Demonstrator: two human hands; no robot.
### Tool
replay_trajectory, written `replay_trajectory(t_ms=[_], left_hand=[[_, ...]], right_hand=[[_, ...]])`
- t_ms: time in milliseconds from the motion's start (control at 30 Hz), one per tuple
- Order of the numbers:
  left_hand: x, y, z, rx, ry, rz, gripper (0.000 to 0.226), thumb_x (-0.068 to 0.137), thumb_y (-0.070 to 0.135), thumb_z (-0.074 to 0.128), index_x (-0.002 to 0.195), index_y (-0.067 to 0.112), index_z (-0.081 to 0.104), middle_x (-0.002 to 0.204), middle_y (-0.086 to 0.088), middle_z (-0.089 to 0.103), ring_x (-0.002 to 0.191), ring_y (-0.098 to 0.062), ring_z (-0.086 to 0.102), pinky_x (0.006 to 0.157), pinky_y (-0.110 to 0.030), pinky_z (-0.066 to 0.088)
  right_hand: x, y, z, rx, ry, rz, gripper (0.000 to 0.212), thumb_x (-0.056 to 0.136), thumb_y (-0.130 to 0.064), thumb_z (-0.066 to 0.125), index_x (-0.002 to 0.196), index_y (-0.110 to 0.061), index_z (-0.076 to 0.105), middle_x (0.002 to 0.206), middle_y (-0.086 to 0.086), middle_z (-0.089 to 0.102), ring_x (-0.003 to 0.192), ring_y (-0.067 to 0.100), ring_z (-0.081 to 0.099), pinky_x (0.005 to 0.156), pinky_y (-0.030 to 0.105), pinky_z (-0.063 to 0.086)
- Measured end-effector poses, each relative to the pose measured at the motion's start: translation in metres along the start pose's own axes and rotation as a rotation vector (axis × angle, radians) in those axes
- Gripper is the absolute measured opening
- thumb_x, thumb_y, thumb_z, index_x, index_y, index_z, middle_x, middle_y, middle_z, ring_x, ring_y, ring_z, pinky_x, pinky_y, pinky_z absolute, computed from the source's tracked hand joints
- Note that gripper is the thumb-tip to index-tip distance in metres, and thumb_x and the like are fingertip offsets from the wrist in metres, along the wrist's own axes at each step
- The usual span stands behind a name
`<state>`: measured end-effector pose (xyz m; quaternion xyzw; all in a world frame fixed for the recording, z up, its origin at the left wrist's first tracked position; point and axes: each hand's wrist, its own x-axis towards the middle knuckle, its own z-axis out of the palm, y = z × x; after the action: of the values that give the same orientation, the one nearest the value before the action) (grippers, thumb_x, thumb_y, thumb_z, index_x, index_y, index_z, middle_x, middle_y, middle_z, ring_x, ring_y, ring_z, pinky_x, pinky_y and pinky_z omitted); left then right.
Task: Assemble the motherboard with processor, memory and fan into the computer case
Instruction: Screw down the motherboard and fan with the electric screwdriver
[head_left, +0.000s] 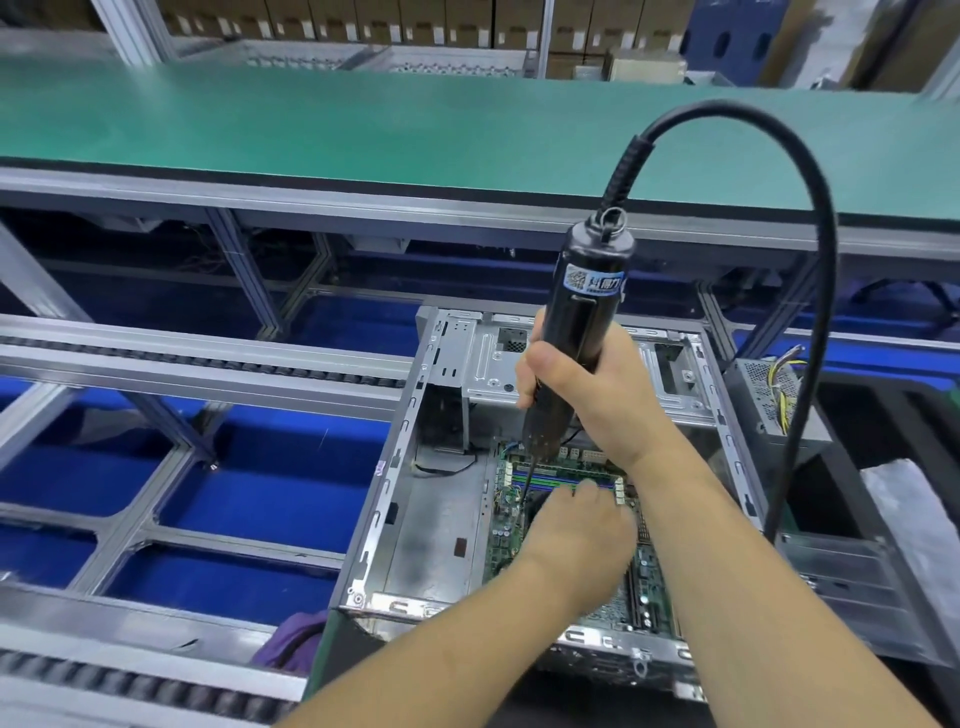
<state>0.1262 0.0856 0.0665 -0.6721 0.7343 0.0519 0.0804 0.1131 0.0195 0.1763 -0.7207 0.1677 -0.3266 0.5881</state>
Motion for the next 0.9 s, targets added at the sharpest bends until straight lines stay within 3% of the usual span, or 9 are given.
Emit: replay_trajectory(t_ms=[67,133,200,267,367,633,767,833,900], left_hand=[[0.000,-0.002,0.001,-0.087,0.052,-0.029,0.043,0.098,0.030,0.044,0.132,0.004,0.041,0.130,-0.019,0.045,0.116,-0.035,0.038,0.094,-0.049,0.036],[0.000,-0.006,0.006,-0.169,-0.066,-0.077,0.065,0.101,0.047,0.035,0.147,0.002,0.024,0.146,-0.019,0.031,0.132,-0.037,0.027,0.111,-0.052,0.025],[0.005,-0.010,0.012,-0.215,-0.224,-0.107,0.083,0.099,0.061,0.028,0.156,0.007,0.000,0.163,-0.015,0.005,0.149,-0.035,0.005,0.121,-0.053,0.005],[0.014,-0.011,0.016,-0.267,-0.315,-0.131,0.089,0.097,0.067,0.025,0.156,0.011,-0.012,0.164,-0.013,-0.013,0.151,-0.032,-0.012,0.121,-0.052,-0.008],[0.024,-0.008,0.021,-0.248,-0.379,-0.116,0.093,0.094,0.071,0.027,0.156,0.016,-0.016,0.162,-0.014,-0.021,0.149,-0.035,-0.019,0.117,-0.055,-0.016],[0.032,0.001,0.035,-0.162,-0.404,-0.079,0.107,0.086,0.073,0.046,0.155,0.020,-0.015,0.160,-0.016,-0.025,0.145,-0.044,-0.023,0.110,-0.065,-0.017],[0.029,-0.004,0.032,-0.216,-0.422,-0.047,0.101,0.088,0.066,0.050,0.156,0.021,-0.010,0.160,-0.016,-0.026,0.144,-0.043,-0.026,0.109,-0.064,-0.020],[0.027,-0.007,0.030,-0.257,-0.424,-0.034,0.099,0.088,0.064,0.052,0.157,0.024,-0.008,0.160,-0.015,-0.027,0.144,-0.042,-0.028,0.109,-0.063,-0.021],[0.026,-0.009,0.028,-0.279,-0.425,-0.028,0.097,0.090,0.057,0.055,0.157,0.026,-0.008,0.159,-0.015,-0.028,0.143,-0.042,-0.029,0.109,-0.062,-0.021]], right_hand=[[-0.001,-0.001,0.000,0.008,-0.006,0.004,0.048,0.076,-0.047,0.072,0.094,-0.007,0.054,0.070,0.010,0.064,0.067,0.030,0.063,0.078,0.061,0.053],[-0.002,-0.002,-0.001,0.015,-0.010,0.005,0.048,0.076,-0.048,0.073,0.095,-0.008,0.054,0.070,0.010,0.064,0.067,0.028,0.063,0.078,0.061,0.053],[-0.004,-0.002,-0.002,0.020,-0.008,0.003,0.045,0.076,-0.048,0.073,0.095,-0.011,0.056,0.071,0.009,0.063,0.067,0.027,0.063,0.079,0.061,0.053],[-0.006,-0.002,-0.004,0.020,-0.005,0.000,0.043,0.076,-0.049,0.074,0.095,-0.014,0.057,0.071,0.008,0.064,0.068,0.027,0.063,0.080,0.061,0.053],[-0.008,-0.003,-0.007,0.014,0.004,-0.011,0.042,0.077,-0.048,0.073,0.098,-0.016,0.057,0.072,0.006,0.065,0.069,0.026,0.064,0.081,0.059,0.054],[-0.012,-0.001,-0.007,0.010,0.031,-0.022,0.045,0.073,-0.049,0.074,0.100,-0.016,0.058,0.074,0.013,0.067,0.071,0.024,0.064,0.079,0.047,0.053],[-0.011,-0.001,-0.001,0.055,0.021,-0.018,0.050,0.072,-0.046,0.075,0.094,-0.006,0.057,0.081,0.028,0.064,0.072,0.026,0.066,0.075,0.045,0.056],[-0.012,-0.001,0.000,0.032,0.006,-0.024,0.053,0.074,-0.046,0.074,0.092,0.000,0.056,0.075,0.022,0.065,0.069,0.026,0.065,0.073,0.042,0.055],[-0.013,-0.001,0.001,0.026,0.001,-0.026,0.055,0.075,-0.047,0.074,0.090,0.002,0.056,0.071,0.017,0.064,0.067,0.027,0.064,0.073,0.047,0.053]])
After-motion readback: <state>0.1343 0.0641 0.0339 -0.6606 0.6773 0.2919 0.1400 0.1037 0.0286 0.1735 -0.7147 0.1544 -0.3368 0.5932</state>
